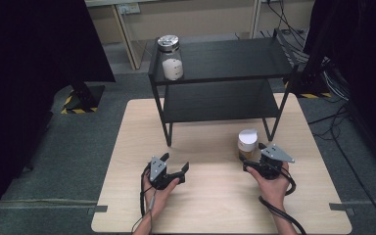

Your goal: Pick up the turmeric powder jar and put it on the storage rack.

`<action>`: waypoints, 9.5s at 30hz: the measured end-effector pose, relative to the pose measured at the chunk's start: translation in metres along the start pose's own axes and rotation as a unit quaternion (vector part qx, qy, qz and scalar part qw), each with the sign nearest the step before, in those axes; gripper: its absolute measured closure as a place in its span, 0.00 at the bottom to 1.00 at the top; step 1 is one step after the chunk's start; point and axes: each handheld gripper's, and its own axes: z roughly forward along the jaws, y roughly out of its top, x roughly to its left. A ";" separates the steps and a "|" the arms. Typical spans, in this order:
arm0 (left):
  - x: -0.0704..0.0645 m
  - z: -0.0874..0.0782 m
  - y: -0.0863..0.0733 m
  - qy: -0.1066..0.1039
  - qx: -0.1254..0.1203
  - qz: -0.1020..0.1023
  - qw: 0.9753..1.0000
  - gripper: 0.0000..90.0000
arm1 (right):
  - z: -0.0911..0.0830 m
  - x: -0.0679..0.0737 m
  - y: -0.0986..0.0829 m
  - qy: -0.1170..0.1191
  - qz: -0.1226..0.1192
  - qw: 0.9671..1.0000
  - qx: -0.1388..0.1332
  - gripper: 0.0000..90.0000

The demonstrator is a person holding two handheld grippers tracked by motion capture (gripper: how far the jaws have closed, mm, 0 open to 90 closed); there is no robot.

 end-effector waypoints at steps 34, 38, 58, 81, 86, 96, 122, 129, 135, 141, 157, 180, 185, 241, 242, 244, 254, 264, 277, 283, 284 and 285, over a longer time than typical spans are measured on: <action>0.001 0.000 0.000 -0.002 0.000 0.000 1.000 0.10 | 0.024 0.007 0.007 -0.023 -0.004 1.000 0.010 0.34; 0.000 0.000 0.000 -0.002 0.000 0.001 1.000 0.10 | 0.015 0.007 0.011 -0.020 -0.009 1.000 0.001 0.34; 0.000 0.000 0.000 0.000 -0.001 0.001 1.000 0.10 | -0.049 0.008 0.034 -0.031 -0.017 0.996 -0.080 0.34; 0.000 0.000 0.000 0.001 -0.001 0.001 1.000 0.10 | -0.068 0.016 0.089 -0.030 -0.043 0.992 -0.114 0.34; 0.000 0.000 0.000 0.001 0.000 0.000 1.000 0.10 | -0.069 0.020 0.100 -0.030 -0.046 0.991 -0.123 0.34; 0.000 0.000 0.000 0.000 0.000 -0.001 1.000 0.10 | -0.071 0.020 0.112 -0.034 -0.046 0.990 -0.131 0.34; -0.001 0.000 0.001 0.002 0.002 0.000 1.000 0.10 | -0.081 0.022 0.160 -0.044 -0.046 0.987 -0.147 0.34; -0.001 0.000 0.001 0.002 0.002 -0.001 1.000 0.10 | -0.081 0.021 0.173 -0.047 -0.044 0.987 -0.150 0.34; -0.001 0.000 0.001 0.002 0.002 -0.001 1.000 0.10 | -0.082 0.020 0.178 -0.049 -0.043 0.986 -0.150 0.34; -0.001 0.000 0.001 0.003 0.002 -0.001 1.000 0.10 | -0.081 0.021 0.189 -0.050 -0.041 0.986 -0.156 0.34; -0.001 0.000 0.001 0.003 0.002 -0.001 1.000 0.10 | -0.077 0.023 0.215 -0.056 -0.035 0.985 -0.160 0.34; 0.000 0.000 0.000 0.001 0.001 -0.001 1.000 0.10 | -0.049 0.022 0.258 -0.083 -0.028 0.986 -0.144 0.34; 0.000 0.000 0.000 0.001 0.001 -0.001 1.000 0.10 | -0.043 0.020 0.266 -0.092 -0.026 0.986 -0.138 0.34; 0.000 0.000 0.000 -0.001 0.001 0.002 1.000 0.10 | -0.020 0.001 0.283 -0.100 0.003 0.989 -0.110 0.24; 0.000 0.000 0.000 0.000 0.001 0.002 1.000 0.11 | -0.021 0.000 0.284 -0.096 0.002 0.989 -0.108 0.22; 0.000 0.000 0.000 0.000 0.001 0.002 1.000 0.10 | -0.025 -0.001 0.285 -0.092 -0.001 0.990 -0.109 0.20; -0.001 0.000 0.000 0.000 0.001 0.003 1.000 0.11 | -0.036 -0.004 0.281 -0.086 -0.005 0.990 -0.111 0.16; -0.001 0.000 0.000 0.000 0.000 0.004 1.000 0.11 | -0.041 -0.005 0.272 -0.078 -0.005 0.990 -0.118 0.16; -0.001 0.000 0.000 0.000 0.001 0.003 1.000 0.11 | -0.048 -0.003 0.262 -0.076 -0.004 0.990 -0.121 0.16; -0.001 0.000 0.000 0.001 0.001 0.003 1.000 0.10 | -0.053 -0.002 0.255 -0.076 -0.008 0.989 -0.125 0.16; -0.001 0.000 0.000 0.001 0.001 0.003 1.000 0.10 | -0.054 -0.002 0.253 -0.076 -0.008 0.989 -0.126 0.16; -0.001 0.000 0.000 0.001 0.002 0.003 1.000 0.11 | -0.055 -0.002 0.251 -0.077 -0.009 0.989 -0.130 0.16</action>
